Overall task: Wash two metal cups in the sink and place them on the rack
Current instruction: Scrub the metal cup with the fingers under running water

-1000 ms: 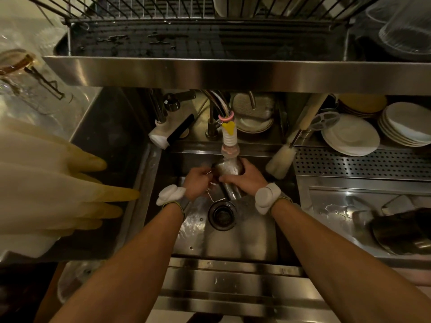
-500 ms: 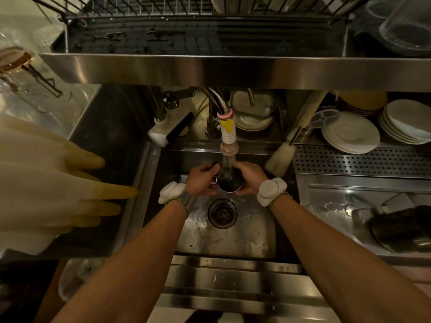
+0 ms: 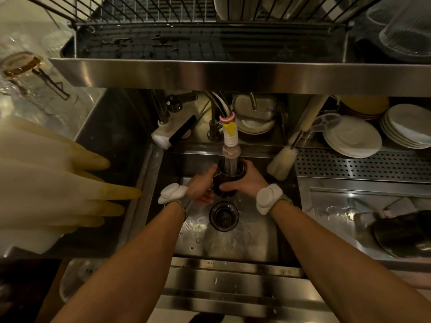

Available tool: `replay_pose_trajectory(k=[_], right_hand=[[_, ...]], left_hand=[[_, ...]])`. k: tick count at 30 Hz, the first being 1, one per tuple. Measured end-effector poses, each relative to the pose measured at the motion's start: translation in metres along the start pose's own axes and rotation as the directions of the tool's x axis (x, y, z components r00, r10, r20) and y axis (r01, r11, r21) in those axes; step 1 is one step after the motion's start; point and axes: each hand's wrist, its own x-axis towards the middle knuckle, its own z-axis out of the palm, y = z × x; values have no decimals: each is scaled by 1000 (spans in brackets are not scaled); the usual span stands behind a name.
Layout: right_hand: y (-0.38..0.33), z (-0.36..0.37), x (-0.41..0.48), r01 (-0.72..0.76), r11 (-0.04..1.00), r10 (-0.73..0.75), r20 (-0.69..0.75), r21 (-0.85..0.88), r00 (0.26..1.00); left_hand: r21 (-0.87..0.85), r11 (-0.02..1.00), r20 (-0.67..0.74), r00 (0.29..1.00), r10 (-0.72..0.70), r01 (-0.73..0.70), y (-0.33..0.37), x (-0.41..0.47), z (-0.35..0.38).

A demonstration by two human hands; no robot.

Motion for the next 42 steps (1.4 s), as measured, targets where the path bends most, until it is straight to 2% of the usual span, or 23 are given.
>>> replay_pose_trajectory(k=[2,7,10,13,17,19,28,32,37,39,41,42], right_hand=[[3,4,0,7,998,-11,-62,-69,998],[3,7,-8,26,1000,-25,-167,1,986],[6,9,-9,30,999,-32,-212,-12,977],[11,14,-11,58,996,-69,-163,-75,984],[7,17,-11,64,997,-73,-208,-48,975],[5,18,-11,86,990,-104,-165,-113,981],[-10,8,-10,111,991,-125,-243,-72,962],[-13,9,-11,105,985,-128,-172,-138,977],[-14,4,-14,105,983,-121,-104,-150,987],[-13,-1,-13,95,984,-114,-127,-148,985],[-11,-5,-12,114,978,-132,-99,-175,986],[-10,-5,-10,127,974,-145,-83,-188,986]], left_hand=[[-11,1000,39,999,4,-3,0,-4,1],[23,999,133,991,-34,31,-5,-9,6],[104,995,-38,999,-9,13,-7,-9,0],[65,995,-150,985,84,-75,-12,-1,-12],[145,976,-149,972,181,-160,-19,5,-18],[202,960,-151,962,227,-195,-20,7,-16],[174,965,-174,959,225,-195,-16,6,-18],[184,952,-325,899,293,-244,1,-3,-21],[115,899,-463,778,425,-423,29,-16,-27],[207,875,-490,727,480,-438,46,-11,-33],[389,858,-489,715,500,-334,67,-1,-39],[452,853,-477,737,478,-261,78,3,-42]])
